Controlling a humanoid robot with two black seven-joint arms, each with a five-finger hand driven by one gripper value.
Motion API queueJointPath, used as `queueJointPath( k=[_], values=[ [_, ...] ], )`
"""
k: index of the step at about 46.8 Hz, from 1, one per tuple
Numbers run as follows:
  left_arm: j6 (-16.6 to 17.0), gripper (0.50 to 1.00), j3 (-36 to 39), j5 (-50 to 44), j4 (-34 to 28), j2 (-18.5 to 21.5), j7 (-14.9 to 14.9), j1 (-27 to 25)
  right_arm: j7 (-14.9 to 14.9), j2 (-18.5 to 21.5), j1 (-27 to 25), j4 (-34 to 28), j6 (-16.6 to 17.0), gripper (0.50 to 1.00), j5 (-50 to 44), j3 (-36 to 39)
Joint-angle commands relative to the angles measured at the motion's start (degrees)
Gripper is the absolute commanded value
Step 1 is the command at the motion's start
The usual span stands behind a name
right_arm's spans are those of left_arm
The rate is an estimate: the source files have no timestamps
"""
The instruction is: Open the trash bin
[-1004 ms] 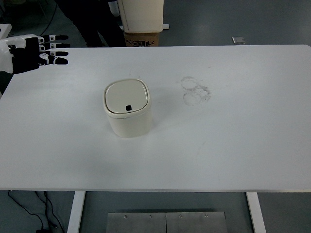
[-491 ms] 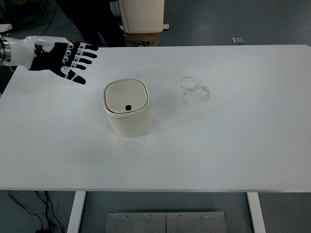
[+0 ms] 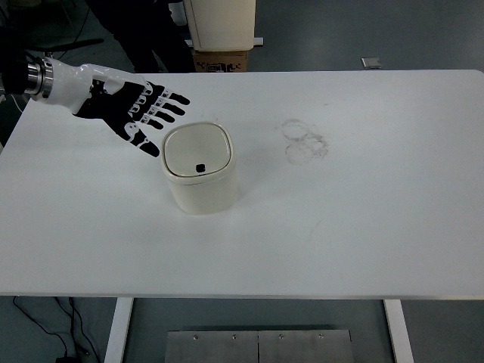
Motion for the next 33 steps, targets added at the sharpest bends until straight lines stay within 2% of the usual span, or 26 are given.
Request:
queueJointPath(
  k=[1, 13, 23, 33],
  values=[
    [-1.66, 1.000, 0.10, -0.01, -0.68, 0.06, 2.67, -0.27, 0.02, 0.00, -0.01, 0.00, 0.00, 0.991, 0.01, 0.01],
    [-2.21, 1.000, 0.10, 1.21, -0.68, -0.20, 3.91, -1.85, 0.02, 0.00, -0.01, 0.00, 0.00, 0.991, 0.01, 0.01],
    [-2.21, 1.000, 0.10, 1.48, -0.68, -3.10, 4.26, -2.46, 0.02, 0.00, -0.01, 0.00, 0.00, 0.991, 0.01, 0.01],
    [-2.21, 1.000, 0.18, 1.48, -0.77, -5.39, 5.84, -3.69, 0.02, 0.00, -0.01, 0.00, 0.00, 0.991, 0.01, 0.01]
  ],
)
